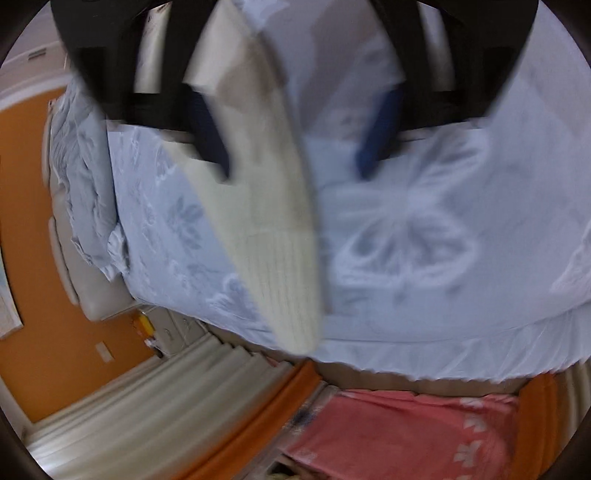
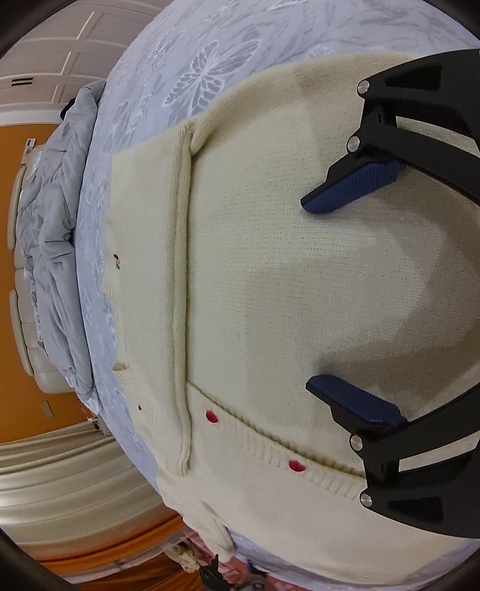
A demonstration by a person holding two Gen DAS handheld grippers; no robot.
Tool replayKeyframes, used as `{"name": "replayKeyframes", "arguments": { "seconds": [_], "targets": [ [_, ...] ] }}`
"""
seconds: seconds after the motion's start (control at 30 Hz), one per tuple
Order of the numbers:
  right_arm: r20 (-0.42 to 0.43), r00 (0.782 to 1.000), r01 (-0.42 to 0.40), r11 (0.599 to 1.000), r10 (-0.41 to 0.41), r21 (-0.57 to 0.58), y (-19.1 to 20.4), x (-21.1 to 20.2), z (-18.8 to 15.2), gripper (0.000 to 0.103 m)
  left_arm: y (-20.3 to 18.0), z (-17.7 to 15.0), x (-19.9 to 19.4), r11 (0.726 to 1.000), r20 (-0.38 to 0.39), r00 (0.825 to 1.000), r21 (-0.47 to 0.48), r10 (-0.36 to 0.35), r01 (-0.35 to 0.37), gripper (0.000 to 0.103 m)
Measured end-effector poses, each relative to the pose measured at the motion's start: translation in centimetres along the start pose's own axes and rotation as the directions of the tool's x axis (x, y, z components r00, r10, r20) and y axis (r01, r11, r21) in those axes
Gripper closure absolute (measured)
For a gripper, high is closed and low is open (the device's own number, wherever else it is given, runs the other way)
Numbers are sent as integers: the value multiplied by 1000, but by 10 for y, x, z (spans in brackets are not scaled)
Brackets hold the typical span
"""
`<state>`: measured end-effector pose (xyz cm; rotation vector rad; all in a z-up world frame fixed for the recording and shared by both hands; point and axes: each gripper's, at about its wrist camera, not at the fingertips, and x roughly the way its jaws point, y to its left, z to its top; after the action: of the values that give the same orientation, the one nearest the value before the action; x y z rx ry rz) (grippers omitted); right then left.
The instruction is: Fold small clothes
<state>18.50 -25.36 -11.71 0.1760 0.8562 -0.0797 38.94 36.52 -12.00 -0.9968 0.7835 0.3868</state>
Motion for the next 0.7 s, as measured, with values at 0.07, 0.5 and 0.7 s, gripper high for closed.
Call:
{"name": "replayKeyframes", "arguments": {
  "seconds": [0.07,0.5,0.7],
  "targets": [
    [1,1000,1,1000,-1,-3,1,-2,-2,14,-14,-2,13,999,-74,997,52,19,-15,93],
    [22,998,-66,997,65,39,-7,-7,-3,11,-245,-191,-134,641,-208,889,629,-408,441,94],
    [29,994,-104,992,103,64,-12,-11,-3,11,-200,-346,-61,670,-496,851,574,-172,470,79]
  ]
}}
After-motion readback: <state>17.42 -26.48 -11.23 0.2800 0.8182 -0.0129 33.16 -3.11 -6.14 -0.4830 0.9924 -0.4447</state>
